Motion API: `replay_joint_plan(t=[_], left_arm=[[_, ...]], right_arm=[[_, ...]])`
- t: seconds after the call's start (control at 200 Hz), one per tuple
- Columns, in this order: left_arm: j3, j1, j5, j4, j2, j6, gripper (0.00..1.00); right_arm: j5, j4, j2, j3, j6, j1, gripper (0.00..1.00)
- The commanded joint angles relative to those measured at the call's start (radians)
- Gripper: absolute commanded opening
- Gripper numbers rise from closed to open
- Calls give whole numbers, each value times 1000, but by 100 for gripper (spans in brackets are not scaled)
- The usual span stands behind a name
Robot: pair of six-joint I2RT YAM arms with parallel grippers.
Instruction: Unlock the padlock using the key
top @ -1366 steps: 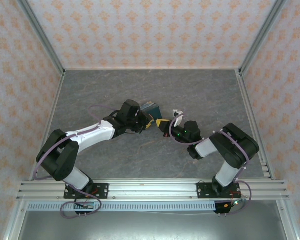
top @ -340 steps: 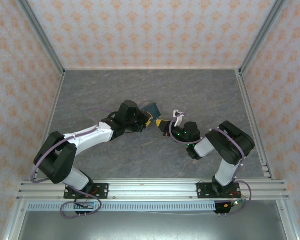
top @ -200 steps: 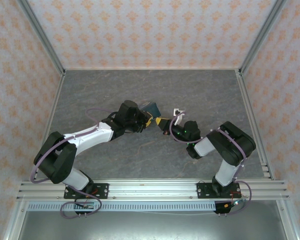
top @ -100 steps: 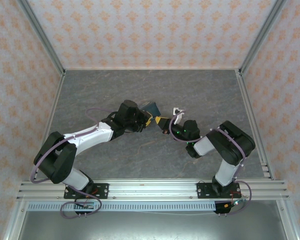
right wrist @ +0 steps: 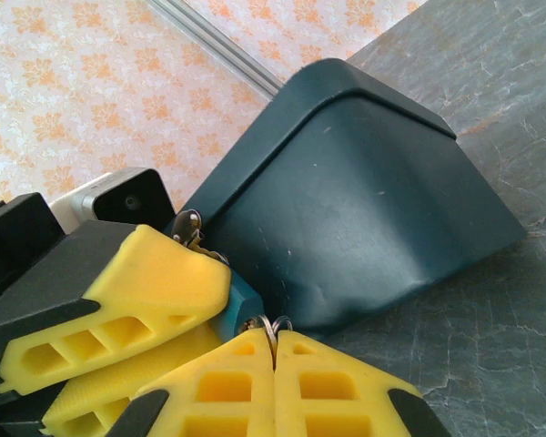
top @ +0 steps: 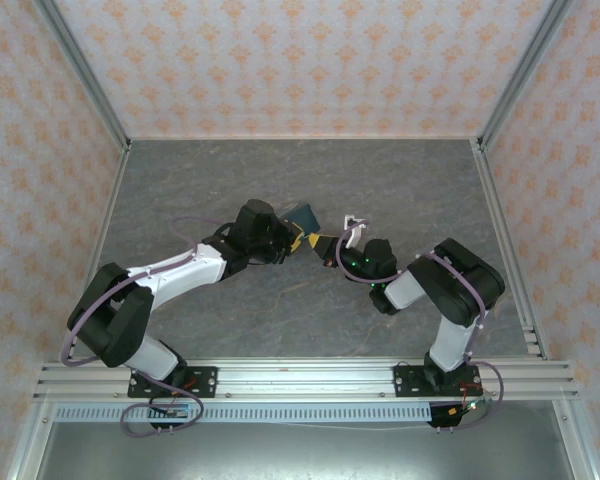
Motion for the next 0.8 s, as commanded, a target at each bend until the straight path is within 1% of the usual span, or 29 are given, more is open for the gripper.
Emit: replay_joint_plan(t=[0.0,0.25,0.365,0.791], left_arm=[[20,-2,4,68,-28,-15,2],[23,-3,3,60,-30,-10,2],[25,-2,-4,34,-27,15,2],[-54,-2,-33,-34,-25,89,0]], right_arm=[[-44,35,28,16,11,17,0],[-18,34,-11,-1,-1,16,0],[11,33,-41,-34,-20,9,0],[12,6,-96,-89,-46,-57,0]])
